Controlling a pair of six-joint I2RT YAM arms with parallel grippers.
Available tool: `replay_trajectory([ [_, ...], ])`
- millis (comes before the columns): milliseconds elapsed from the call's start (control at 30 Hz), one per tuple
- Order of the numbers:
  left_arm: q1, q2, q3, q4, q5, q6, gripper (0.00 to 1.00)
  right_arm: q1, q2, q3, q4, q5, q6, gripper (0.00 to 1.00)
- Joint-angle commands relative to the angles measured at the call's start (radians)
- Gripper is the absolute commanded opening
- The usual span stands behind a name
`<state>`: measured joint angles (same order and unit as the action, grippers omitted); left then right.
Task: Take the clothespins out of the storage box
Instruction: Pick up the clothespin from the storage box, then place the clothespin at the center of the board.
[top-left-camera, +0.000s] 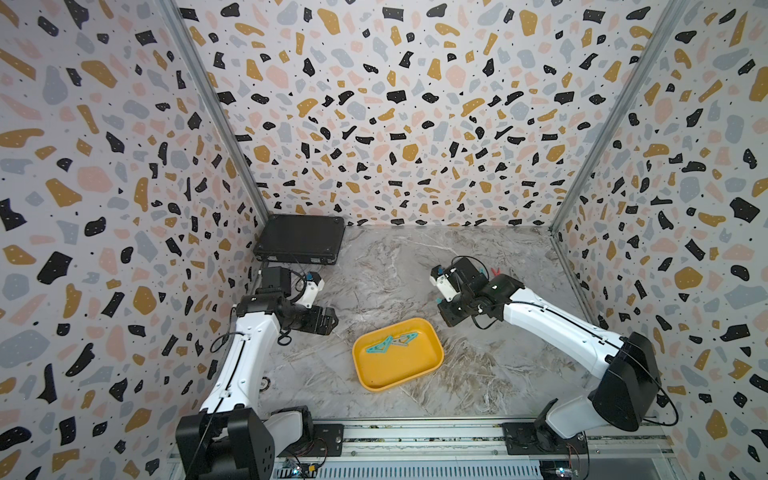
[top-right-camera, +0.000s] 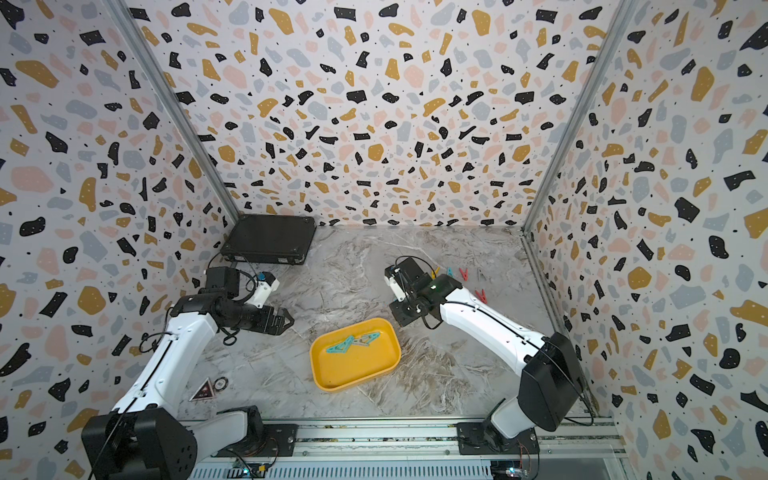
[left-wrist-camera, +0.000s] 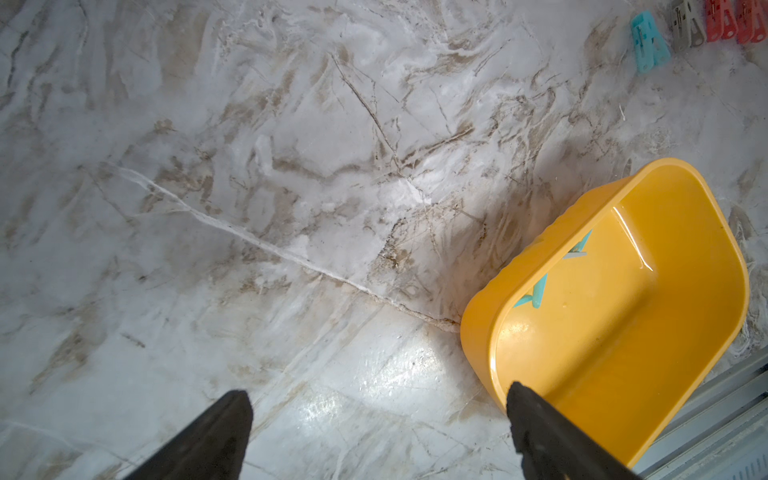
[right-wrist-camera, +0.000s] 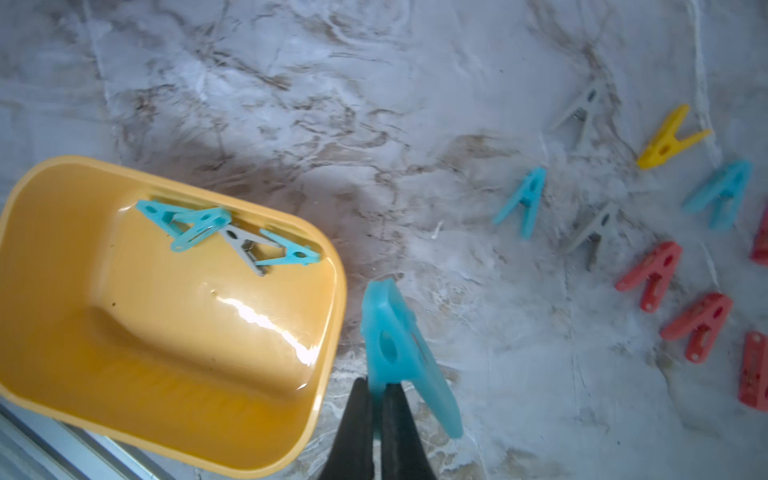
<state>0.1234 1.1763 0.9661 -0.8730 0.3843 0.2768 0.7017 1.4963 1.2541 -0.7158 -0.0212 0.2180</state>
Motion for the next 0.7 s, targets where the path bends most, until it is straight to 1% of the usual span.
replay_trajectory([
  [0,0.005,0.000,-0.010,0.005,0.018,0.017,1.00,-0.067,-0.019,-0.031,-0.035,-0.050,0.113,0.00],
  [133,0.005,-0.004,-0.010,0.005,0.019,0.017,1.00,-0.128,0.038,-0.046,-0.019,-0.083,0.176,0.00],
  [300,0.005,-0.003,-0.011,0.007,0.018,0.017,1.00,-0.178,0.100,-0.126,0.114,-0.178,0.276,0.00],
  [400,0.005,-0.004,-0.012,0.005,0.021,0.018,1.00,-0.181,0.152,-0.138,0.158,-0.213,0.309,0.00],
  [667,0.005,-0.008,-0.012,0.008,0.024,0.019,1.00,-0.181,0.237,-0.165,0.218,-0.210,0.358,0.00],
])
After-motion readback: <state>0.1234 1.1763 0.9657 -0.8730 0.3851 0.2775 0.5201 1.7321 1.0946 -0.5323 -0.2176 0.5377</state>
